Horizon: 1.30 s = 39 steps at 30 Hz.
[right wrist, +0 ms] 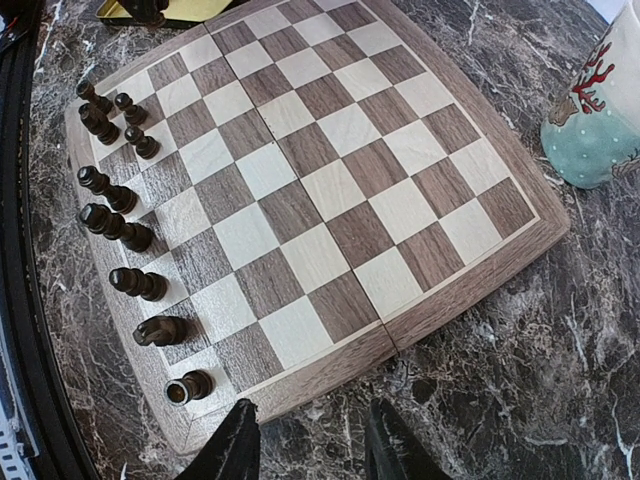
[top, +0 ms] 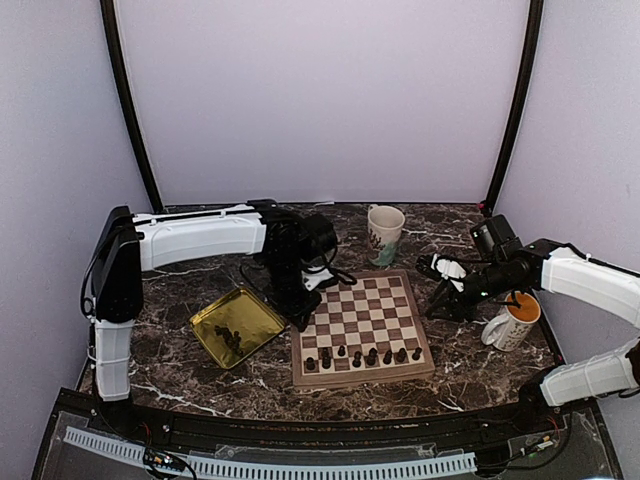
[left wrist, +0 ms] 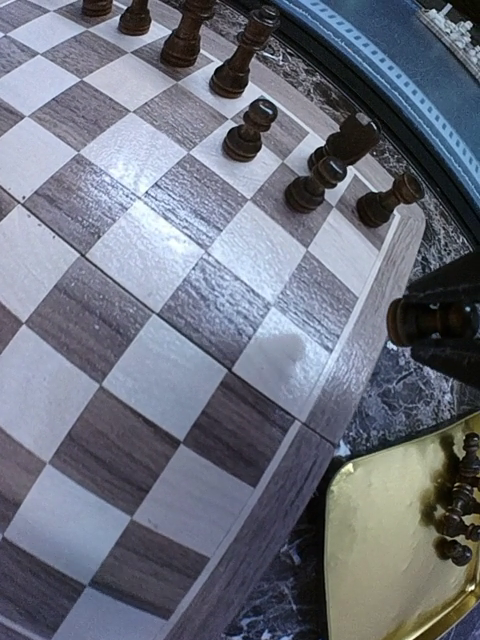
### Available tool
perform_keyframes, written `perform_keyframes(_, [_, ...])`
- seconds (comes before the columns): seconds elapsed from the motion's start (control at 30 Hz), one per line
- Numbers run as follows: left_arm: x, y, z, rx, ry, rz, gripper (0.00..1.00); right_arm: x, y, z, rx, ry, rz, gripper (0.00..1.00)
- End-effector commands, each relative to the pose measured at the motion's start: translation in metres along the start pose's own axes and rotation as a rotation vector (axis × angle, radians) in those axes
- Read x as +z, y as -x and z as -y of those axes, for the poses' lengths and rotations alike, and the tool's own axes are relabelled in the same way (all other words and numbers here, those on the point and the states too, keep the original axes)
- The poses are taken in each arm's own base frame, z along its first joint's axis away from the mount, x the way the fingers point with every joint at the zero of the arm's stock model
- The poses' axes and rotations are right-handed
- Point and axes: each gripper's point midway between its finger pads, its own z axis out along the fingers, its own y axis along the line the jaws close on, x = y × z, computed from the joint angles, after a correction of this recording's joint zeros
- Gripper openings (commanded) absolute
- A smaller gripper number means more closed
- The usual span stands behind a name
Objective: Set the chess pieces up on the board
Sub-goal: Place the pawn at h7.
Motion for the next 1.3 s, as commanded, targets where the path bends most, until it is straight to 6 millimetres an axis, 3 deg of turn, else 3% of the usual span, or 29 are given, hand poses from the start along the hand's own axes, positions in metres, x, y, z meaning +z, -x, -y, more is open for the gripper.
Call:
perform_keyframes(0.0, [0.006,-0.011,0.017,0.047,-0.049,-0.063,0.1,-0.001,0.002,0.002,-0.02,-0.015,0.018,0.37])
perform_keyframes(0.4, [0.023,-0.013,0.032,0.074,-0.091,-0.102,0.1,-0.001,0.002,0.003,-0.022,-0.018,0.018,0.37])
perform_keyframes(0.83, [0.034,-0.018,0.035,0.084,-0.092,-0.137,0.11,0.0,0.0,0.002,-0.019,-0.014,0.012,0.37])
perform_keyframes(1.27, [0.032,-0.015,0.032,0.085,-0.064,-0.127,0.24,0.0,0.001,0.003,-0.019,-0.013,0.012,0.37])
